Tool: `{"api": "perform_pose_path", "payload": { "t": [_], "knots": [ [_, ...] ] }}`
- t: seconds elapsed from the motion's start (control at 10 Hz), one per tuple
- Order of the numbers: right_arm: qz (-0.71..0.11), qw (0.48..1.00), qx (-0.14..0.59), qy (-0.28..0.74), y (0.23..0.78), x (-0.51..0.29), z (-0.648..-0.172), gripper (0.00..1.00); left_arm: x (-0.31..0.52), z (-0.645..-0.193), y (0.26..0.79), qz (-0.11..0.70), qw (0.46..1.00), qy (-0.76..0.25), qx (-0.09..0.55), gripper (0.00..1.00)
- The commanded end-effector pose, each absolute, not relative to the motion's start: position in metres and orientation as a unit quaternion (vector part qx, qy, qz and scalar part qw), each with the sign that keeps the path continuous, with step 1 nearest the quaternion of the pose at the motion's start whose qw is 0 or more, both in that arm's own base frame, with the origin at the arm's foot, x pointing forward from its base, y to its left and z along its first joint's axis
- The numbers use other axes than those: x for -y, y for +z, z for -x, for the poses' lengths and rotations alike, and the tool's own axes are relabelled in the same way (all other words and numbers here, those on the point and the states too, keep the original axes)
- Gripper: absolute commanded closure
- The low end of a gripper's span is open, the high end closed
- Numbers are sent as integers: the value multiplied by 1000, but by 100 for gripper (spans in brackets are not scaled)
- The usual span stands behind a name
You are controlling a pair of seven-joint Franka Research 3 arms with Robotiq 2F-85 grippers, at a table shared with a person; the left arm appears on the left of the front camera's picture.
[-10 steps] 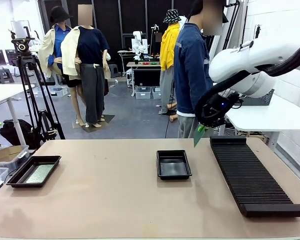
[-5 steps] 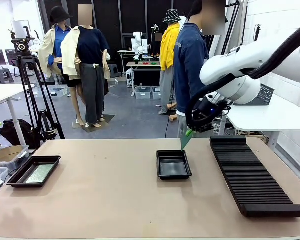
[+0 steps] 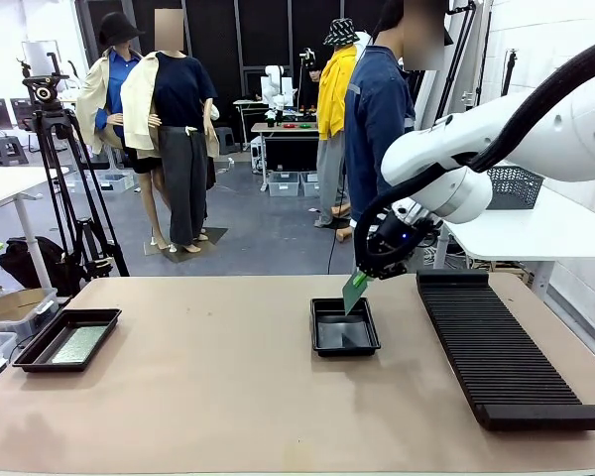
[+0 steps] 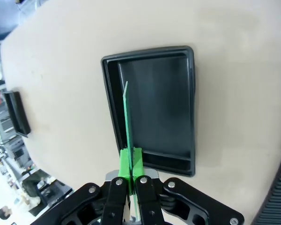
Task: Inspect and transfer BCBs to ESD trays.
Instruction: Pick up the Blank PCB from the PCB Rack and place it in the right ESD tray.
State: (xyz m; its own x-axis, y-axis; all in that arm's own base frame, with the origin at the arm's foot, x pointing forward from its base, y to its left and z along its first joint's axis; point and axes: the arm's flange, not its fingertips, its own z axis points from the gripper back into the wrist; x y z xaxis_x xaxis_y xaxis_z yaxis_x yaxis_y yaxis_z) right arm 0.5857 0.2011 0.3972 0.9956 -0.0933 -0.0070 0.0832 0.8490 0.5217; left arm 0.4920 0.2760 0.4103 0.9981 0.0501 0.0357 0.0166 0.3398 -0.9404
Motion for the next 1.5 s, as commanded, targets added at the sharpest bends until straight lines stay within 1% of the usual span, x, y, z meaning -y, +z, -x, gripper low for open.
{"api": "perform_pose_path", "payload": {
  "t": [0.0,0.4,0.8,1.2,1.3,1.4],
  "knots": [
    [-292,955,20,-42,386,-211,-590,100,-276,-491,412,571,820,12,32,0],
    [-285,958,23,-24,356,-231,-578,100,-276,-491,412,571,820,12,32,0],
    [-280,959,44,-13,339,-240,-576,100,-276,-491,412,571,820,12,32,0],
    [-293,954,56,-16,336,-237,-578,100,-276,-491,412,571,820,12,32,0],
    [-267,963,37,-20,340,-240,-582,100,-276,-491,412,571,820,12,32,0],
    [-267,963,37,-20,340,-240,-582,100,-276,-491,412,571,820,12,32,0]
  ]
}}
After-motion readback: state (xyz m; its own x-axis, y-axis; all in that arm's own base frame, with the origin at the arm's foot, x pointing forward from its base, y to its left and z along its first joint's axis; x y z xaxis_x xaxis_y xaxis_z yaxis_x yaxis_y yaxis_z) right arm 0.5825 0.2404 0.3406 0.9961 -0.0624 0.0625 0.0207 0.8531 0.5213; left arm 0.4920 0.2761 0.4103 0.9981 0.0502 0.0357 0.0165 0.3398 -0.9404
